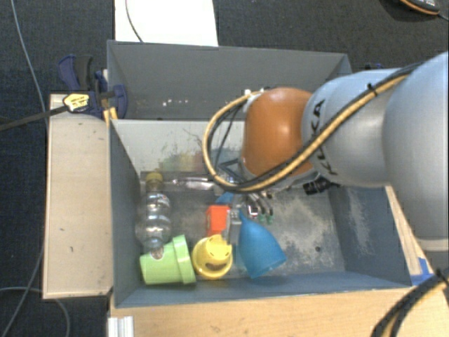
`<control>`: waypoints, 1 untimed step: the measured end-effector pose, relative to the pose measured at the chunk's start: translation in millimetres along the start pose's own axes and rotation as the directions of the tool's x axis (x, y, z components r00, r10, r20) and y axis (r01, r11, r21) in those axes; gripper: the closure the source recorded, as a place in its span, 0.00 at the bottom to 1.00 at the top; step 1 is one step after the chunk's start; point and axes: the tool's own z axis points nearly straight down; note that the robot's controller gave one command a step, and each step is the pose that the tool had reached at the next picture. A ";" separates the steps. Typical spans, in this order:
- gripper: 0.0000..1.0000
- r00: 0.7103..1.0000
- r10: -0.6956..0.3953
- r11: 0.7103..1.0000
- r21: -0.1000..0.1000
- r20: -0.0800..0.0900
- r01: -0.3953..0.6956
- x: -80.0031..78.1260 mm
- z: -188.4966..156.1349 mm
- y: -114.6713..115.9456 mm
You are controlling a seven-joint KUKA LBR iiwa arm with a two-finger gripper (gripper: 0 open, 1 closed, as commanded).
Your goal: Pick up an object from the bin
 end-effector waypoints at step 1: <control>0.00 1.000 0.000 1.000 0.000 0.000 0.000 0.0 0.0 0.0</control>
Offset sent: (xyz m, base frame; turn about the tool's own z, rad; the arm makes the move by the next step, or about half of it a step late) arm -0.0176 0.0125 -0.0084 -0.4493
